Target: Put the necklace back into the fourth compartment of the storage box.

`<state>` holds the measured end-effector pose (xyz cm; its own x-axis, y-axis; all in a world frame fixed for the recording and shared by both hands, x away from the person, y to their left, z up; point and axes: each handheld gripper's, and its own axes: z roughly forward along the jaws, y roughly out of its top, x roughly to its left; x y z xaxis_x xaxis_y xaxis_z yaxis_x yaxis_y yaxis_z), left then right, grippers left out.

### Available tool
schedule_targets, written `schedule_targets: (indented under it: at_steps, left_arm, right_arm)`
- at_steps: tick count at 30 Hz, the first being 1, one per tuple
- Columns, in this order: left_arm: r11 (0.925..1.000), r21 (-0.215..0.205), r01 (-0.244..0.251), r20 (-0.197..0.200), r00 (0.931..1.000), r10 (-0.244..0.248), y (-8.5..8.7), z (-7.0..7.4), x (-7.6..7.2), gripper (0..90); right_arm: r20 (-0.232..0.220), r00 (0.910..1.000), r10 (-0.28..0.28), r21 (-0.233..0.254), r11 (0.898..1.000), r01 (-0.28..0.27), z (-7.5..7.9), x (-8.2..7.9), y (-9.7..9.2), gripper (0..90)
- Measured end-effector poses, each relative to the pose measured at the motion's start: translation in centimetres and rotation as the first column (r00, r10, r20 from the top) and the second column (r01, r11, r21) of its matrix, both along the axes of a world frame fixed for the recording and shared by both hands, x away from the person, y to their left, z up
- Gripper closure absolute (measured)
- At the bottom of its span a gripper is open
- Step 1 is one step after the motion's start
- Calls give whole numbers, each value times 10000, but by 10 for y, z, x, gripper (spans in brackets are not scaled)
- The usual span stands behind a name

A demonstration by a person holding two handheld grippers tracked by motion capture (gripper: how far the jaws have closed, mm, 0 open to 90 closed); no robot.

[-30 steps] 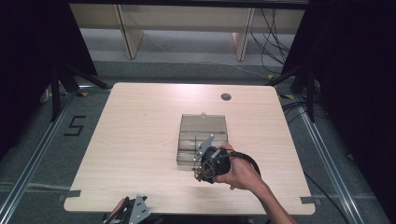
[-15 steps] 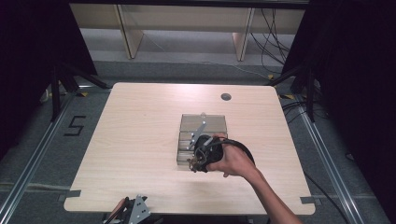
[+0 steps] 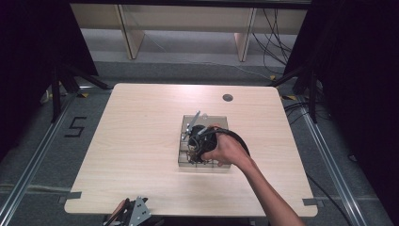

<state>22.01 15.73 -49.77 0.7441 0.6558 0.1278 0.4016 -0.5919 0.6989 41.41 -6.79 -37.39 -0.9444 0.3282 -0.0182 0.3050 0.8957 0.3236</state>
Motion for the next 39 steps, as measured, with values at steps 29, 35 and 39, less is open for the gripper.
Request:
schedule_targets:
  at_steps: [29, 35, 39]
  left_arm:
    - [10000, 15, 84, 20, 10000, -84, 0, 0, 0, 156]
    - [10000, -51, -2, 49, 10000, 3, -1, 0, 0, 156]
    - [9998, -204, -69, 35, 10000, 70, -2, -1, -1, 156]
  right_arm:
    - [-481, 9976, -503, -1317, 9903, 436, -45, 49, 31, 584]
    - [-695, 9965, -468, -1314, 9906, 373, -61, 55, 36, 584]
    - [-831, 9951, -531, -1398, 9893, 411, -68, 57, 38, 584]
